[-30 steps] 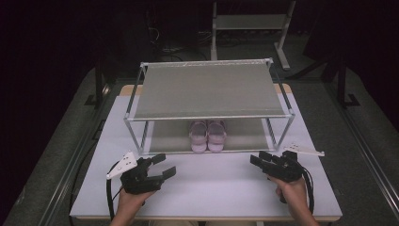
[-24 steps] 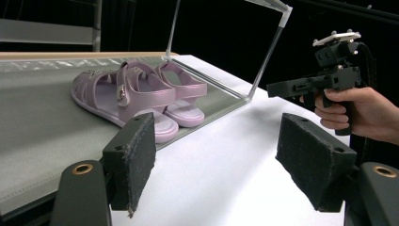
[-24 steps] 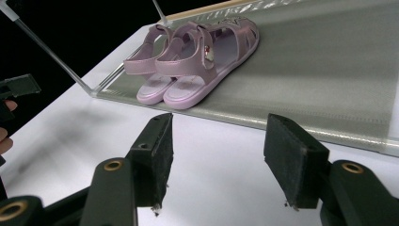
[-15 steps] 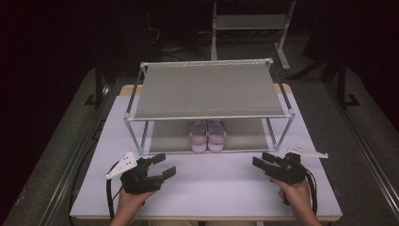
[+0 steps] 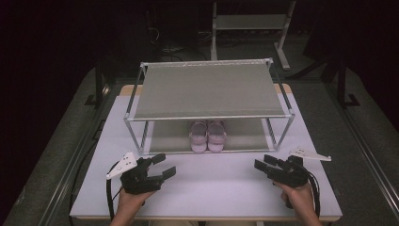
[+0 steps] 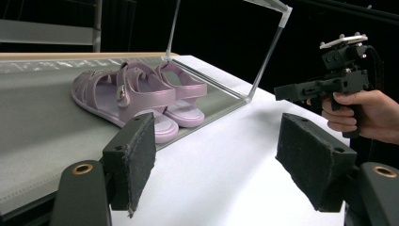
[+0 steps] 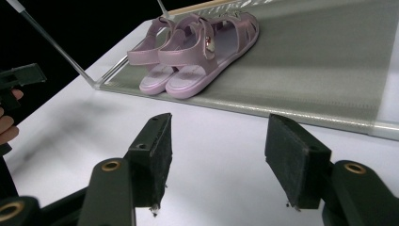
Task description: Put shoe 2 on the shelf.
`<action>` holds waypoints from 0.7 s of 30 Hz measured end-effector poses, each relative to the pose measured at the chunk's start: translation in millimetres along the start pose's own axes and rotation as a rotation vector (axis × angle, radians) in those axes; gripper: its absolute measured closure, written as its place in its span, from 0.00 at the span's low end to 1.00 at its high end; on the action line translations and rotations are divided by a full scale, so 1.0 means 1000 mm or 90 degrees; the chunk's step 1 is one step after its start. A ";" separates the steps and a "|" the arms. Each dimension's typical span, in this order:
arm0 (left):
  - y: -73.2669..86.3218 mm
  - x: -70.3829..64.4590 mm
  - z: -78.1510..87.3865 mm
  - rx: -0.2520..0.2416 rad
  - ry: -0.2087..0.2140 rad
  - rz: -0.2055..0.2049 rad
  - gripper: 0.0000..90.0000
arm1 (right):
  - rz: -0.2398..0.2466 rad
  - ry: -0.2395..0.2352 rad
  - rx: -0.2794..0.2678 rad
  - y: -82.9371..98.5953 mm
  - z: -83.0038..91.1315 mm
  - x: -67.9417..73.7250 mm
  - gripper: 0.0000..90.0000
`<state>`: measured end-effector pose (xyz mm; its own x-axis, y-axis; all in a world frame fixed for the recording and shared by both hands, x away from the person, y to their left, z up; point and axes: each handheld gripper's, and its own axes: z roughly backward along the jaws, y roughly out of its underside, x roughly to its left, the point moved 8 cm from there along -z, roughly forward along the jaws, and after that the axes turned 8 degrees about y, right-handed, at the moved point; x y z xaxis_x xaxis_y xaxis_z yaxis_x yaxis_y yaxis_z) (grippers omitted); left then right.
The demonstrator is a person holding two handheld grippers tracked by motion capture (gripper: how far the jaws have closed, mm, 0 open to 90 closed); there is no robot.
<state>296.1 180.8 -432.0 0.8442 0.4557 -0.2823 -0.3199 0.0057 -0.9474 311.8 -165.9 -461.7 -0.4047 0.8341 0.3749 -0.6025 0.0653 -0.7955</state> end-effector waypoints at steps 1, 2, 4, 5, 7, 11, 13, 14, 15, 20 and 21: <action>0.000 0.000 0.000 0.000 0.000 0.000 0.32 | -0.001 0.000 0.001 0.001 0.000 0.000 0.46; 0.000 0.000 0.000 0.000 0.000 0.000 0.32 | -0.003 0.000 0.002 0.001 0.001 0.000 0.46; 0.000 0.000 0.000 -0.001 0.000 0.001 0.32 | -0.004 -0.001 0.002 0.002 0.002 -0.001 0.46; 0.000 0.000 0.000 0.000 -0.001 0.000 0.32 | -0.006 -0.001 0.002 0.002 0.003 -0.001 0.46; 0.000 0.000 0.000 0.000 0.000 0.000 0.32 | -0.005 -0.001 0.000 0.002 0.004 -0.001 0.46; 0.000 0.000 0.000 0.000 0.000 0.000 0.32 | -0.004 -0.001 0.001 0.002 0.006 -0.001 0.46; 0.000 0.000 0.000 0.000 0.000 0.000 0.32 | -0.003 0.000 0.002 0.003 0.007 -0.001 0.45; 0.000 0.000 0.000 -0.001 0.000 0.000 0.32 | -0.003 -0.001 0.001 0.003 0.007 -0.002 0.45; 0.000 0.000 0.000 -0.001 0.000 0.000 0.32 | -0.003 0.000 0.002 0.004 0.008 -0.002 0.45; 0.000 0.000 -0.001 -0.001 0.001 0.000 0.32 | -0.007 -0.002 0.001 0.005 0.011 -0.003 0.45; 0.000 0.000 -0.001 -0.001 0.001 0.000 0.32 | -0.009 -0.002 0.003 0.006 0.012 -0.004 0.45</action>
<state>296.7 180.0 -431.8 0.8449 0.4539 -0.2831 -0.3194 0.0035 -0.9476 301.5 -175.0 -462.2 -0.3978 0.8317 0.3873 -0.6109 0.0749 -0.7882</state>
